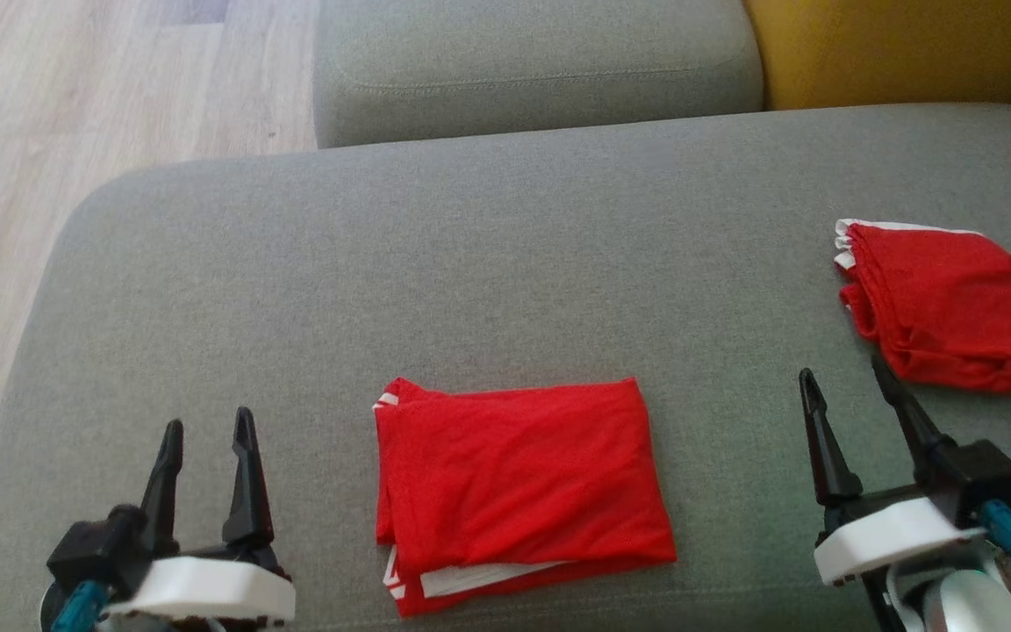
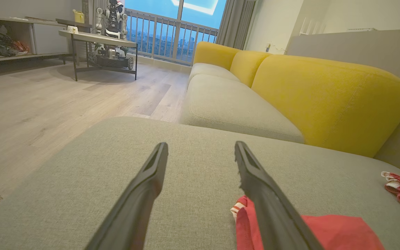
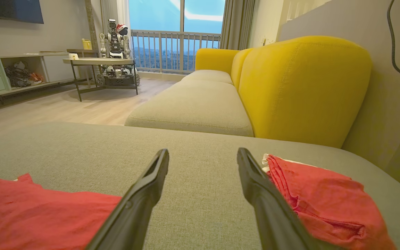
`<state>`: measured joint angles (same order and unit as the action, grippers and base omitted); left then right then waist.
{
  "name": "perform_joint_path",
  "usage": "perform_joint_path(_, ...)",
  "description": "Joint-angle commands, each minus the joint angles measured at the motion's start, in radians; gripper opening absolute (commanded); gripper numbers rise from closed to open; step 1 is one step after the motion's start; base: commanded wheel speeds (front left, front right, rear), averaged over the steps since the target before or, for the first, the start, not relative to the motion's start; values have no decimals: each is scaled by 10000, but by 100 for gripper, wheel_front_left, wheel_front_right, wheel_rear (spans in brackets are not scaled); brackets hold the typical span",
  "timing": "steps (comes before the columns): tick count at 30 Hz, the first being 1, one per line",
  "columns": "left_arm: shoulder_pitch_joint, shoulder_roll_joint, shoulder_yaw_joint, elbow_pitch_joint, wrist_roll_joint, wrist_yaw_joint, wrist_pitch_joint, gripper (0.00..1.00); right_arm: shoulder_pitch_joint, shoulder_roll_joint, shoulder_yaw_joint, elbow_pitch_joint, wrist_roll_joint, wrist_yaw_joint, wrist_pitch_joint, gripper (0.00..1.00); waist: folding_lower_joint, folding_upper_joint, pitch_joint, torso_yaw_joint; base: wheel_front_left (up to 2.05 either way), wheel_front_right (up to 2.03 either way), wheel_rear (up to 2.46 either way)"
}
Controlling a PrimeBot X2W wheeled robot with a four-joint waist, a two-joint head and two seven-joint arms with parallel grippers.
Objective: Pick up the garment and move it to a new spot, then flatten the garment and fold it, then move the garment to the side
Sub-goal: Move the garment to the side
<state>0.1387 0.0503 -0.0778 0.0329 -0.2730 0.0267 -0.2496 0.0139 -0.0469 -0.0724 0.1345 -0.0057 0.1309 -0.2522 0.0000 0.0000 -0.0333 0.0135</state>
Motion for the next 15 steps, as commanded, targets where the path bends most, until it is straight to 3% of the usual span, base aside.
perform_joint_path(1,-477,-1,301,-399,96,36,-122,100,-296,-34,177,-265,90,-2,-95,100,0,0,28,9,0,0,0)
perform_joint_path(15,-883,-1,238,-417,122,-65,-122,100,-870,-34,1151,1428,1821,-2,54,100,0,0,799,258,0,0,0)
